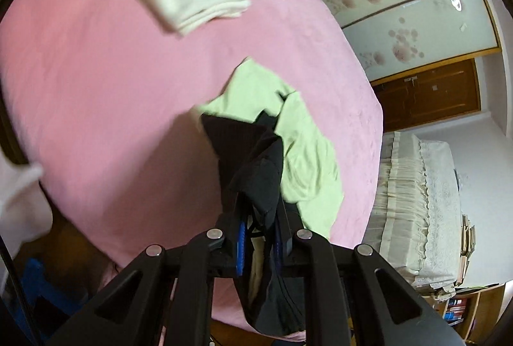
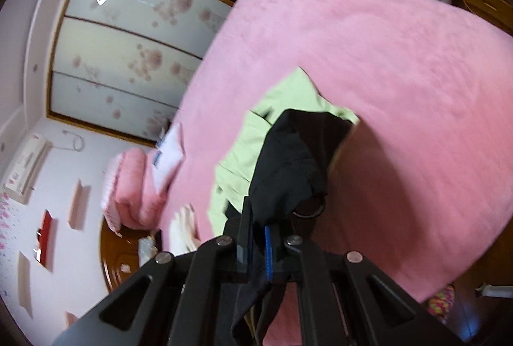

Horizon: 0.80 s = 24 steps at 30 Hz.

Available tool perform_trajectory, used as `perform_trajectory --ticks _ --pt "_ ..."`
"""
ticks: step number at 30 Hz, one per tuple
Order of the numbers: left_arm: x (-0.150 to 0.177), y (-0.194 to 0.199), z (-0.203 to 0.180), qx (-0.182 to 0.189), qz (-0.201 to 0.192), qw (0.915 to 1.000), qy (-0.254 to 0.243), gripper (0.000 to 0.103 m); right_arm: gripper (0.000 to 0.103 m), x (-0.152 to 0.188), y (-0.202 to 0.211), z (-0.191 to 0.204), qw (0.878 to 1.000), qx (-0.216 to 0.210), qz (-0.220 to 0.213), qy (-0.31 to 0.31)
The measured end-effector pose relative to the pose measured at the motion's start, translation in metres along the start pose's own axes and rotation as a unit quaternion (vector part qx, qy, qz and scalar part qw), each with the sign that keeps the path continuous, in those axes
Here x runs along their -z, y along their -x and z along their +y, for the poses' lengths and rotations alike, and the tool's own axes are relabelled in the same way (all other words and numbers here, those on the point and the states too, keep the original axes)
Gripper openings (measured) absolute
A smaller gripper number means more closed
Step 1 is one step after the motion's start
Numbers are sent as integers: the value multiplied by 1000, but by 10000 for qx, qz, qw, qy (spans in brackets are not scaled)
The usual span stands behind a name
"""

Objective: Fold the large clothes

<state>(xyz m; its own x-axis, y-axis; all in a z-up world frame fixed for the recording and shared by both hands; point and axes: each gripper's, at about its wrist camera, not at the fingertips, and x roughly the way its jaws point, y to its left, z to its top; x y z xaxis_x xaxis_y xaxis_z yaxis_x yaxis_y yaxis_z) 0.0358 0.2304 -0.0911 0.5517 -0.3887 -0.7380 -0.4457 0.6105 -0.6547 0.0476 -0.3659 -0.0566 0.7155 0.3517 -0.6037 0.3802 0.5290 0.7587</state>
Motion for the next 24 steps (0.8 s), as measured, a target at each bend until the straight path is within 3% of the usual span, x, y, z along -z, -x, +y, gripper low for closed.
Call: perform_trajectory --ticks 7,11,15,21,23,24 --pt "-102 -33 -93 124 -185 9984 -511 10 4 -63 -34 45 9991 -49 -398 -108" --pt "-150 -71 -125 -40 -147 9973 -722 10 4 -97 -72 64 9985 48 -531 -146" --pt "-205 -121 -155 -376 1 9942 -1005 10 4 -128 -116 84 9976 362 -587 15" --pt "-263 -206 -187 -929 275 9855 -1393 10 5 -174 -193 100 9921 1070 -599 261" --pt "-277 -234 -197 -1213 397 9792 -1579 12 6 -184 -212 101 9891 1319 -546 354" --pt "-279 -245 -200 -1381 413 9749 -1694 20 8 -190 -224 105 9861 1522 -489 457"
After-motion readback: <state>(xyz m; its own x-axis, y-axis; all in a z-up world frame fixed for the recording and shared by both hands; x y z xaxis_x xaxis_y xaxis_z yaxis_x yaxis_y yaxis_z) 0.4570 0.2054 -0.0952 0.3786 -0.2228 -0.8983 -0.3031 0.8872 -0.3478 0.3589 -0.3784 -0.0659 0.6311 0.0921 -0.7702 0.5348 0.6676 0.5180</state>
